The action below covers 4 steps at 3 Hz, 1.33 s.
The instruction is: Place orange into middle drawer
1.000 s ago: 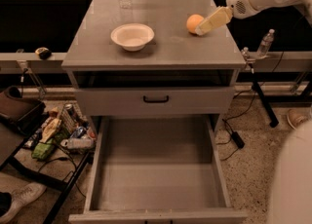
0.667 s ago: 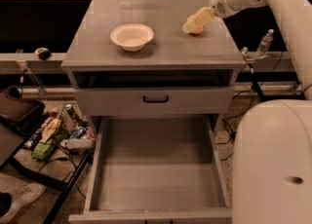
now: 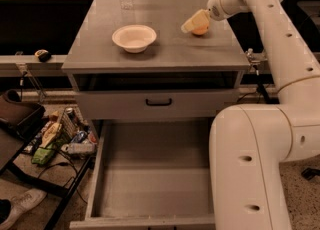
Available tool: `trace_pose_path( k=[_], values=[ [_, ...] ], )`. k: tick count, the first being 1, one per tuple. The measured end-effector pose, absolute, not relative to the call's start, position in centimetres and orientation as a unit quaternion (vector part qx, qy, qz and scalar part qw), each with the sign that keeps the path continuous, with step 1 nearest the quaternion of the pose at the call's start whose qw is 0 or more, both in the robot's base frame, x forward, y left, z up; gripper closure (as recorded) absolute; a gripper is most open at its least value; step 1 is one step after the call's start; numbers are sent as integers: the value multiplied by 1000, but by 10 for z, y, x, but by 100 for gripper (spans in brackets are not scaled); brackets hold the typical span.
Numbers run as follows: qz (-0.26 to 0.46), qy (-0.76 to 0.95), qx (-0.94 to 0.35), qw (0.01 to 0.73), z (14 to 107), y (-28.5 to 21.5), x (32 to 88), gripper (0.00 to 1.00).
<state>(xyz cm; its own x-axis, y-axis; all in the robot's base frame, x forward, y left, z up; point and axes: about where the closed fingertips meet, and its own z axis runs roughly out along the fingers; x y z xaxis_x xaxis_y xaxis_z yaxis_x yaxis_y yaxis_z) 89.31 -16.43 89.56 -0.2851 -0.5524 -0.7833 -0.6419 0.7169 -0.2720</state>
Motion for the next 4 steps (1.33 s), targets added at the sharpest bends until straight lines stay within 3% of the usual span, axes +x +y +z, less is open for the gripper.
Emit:
trace_pose_path(
  k=[1, 2, 4],
  values=[
    [53, 811, -351, 465, 883, -167, 903, 0],
    [70, 820, -341, 454, 864, -159, 906, 17],
    [100, 827, -346, 431, 839, -133, 906, 63]
  ],
)
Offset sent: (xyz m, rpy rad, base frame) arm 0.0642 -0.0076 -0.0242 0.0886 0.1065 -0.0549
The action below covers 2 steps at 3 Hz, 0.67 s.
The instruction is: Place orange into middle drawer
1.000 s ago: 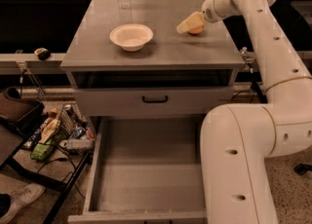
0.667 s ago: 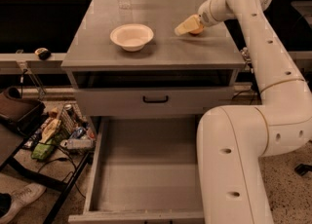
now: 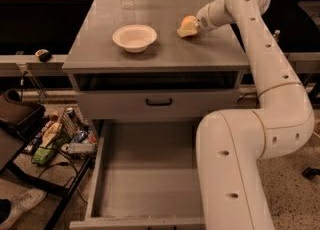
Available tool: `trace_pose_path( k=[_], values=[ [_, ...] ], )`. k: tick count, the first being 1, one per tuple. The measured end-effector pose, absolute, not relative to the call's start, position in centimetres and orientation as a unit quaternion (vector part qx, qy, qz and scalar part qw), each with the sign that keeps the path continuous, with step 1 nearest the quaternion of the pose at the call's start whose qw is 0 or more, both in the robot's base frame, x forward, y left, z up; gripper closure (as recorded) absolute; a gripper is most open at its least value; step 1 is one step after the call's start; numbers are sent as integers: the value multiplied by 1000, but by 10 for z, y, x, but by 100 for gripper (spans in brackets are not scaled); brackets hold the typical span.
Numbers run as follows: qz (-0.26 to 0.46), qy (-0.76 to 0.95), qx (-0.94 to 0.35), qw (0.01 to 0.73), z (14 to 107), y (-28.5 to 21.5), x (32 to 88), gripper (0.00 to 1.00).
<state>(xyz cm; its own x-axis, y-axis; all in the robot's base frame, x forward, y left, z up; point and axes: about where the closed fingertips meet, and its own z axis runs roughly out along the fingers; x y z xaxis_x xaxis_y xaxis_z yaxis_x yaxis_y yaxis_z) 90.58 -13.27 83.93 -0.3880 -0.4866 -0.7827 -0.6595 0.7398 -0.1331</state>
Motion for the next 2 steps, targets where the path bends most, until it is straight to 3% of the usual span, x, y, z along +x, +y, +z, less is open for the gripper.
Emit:
trace_pose_path(
  k=[1, 2],
  values=[
    [100, 827, -347, 431, 842, -133, 905, 87],
    [53, 810, -366, 455, 904, -150, 893, 100]
  ],
)
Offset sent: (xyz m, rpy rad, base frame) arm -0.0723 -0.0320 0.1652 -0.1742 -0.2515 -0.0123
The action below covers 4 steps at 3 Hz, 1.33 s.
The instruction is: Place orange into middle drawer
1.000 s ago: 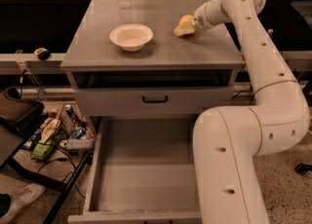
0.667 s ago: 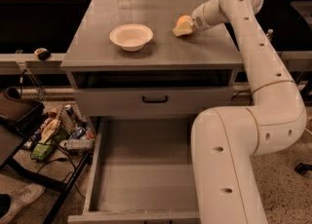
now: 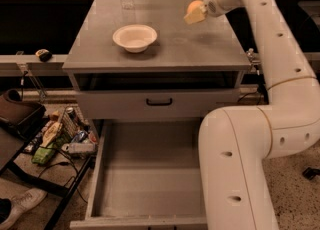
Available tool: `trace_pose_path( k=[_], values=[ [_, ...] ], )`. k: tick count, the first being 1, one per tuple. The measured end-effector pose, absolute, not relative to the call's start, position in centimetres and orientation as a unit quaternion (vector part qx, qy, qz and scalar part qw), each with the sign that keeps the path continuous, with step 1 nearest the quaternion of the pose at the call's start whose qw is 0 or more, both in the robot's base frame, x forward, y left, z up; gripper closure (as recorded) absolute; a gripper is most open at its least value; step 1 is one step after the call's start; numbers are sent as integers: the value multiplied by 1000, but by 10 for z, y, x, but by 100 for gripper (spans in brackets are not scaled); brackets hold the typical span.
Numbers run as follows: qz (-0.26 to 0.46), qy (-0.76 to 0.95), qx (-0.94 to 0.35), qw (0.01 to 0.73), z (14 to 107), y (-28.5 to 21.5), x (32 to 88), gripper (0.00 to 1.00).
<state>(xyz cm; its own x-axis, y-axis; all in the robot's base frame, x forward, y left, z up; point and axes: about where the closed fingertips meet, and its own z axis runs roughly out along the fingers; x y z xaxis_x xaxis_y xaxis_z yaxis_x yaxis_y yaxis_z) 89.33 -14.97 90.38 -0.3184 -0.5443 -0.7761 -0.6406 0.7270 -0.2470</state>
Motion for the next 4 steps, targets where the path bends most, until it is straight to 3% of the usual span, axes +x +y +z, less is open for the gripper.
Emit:
trace_pose_path(
  k=[2, 3, 4],
  values=[
    [-18, 798, -400, 449, 996, -192, 832, 100],
    [-8, 822, -399, 405, 979, -229, 787, 100],
    [-4, 824, -413, 387, 975, -227, 765, 100]
  ],
)
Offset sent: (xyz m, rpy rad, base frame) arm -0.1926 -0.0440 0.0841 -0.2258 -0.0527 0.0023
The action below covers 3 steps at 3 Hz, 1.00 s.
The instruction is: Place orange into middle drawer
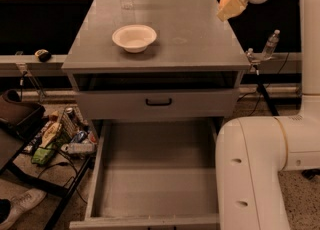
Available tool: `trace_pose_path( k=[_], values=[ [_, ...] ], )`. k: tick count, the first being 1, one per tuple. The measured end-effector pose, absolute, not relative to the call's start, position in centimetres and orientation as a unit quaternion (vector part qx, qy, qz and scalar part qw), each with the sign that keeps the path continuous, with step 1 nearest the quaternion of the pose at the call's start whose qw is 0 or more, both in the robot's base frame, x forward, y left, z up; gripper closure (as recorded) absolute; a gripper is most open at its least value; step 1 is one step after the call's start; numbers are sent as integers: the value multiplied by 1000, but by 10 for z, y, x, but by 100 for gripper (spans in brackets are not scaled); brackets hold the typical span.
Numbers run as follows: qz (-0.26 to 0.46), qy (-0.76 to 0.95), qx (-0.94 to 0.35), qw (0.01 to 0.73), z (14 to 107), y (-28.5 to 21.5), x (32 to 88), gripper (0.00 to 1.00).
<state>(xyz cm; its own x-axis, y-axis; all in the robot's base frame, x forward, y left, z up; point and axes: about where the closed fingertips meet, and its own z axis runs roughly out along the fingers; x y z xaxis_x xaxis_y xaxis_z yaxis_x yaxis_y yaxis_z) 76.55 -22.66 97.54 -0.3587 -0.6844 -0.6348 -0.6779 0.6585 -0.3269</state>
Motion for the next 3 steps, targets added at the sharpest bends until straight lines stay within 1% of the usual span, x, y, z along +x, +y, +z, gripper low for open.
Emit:
trace_pose_path(
  k=[1, 2, 3],
  values=[
    [-4, 824, -413, 387, 975, -227, 765, 100],
    [-18, 838, -409, 360, 971, -231, 752, 100],
    [-67, 859, -387, 329, 983, -238, 728, 100]
  ],
)
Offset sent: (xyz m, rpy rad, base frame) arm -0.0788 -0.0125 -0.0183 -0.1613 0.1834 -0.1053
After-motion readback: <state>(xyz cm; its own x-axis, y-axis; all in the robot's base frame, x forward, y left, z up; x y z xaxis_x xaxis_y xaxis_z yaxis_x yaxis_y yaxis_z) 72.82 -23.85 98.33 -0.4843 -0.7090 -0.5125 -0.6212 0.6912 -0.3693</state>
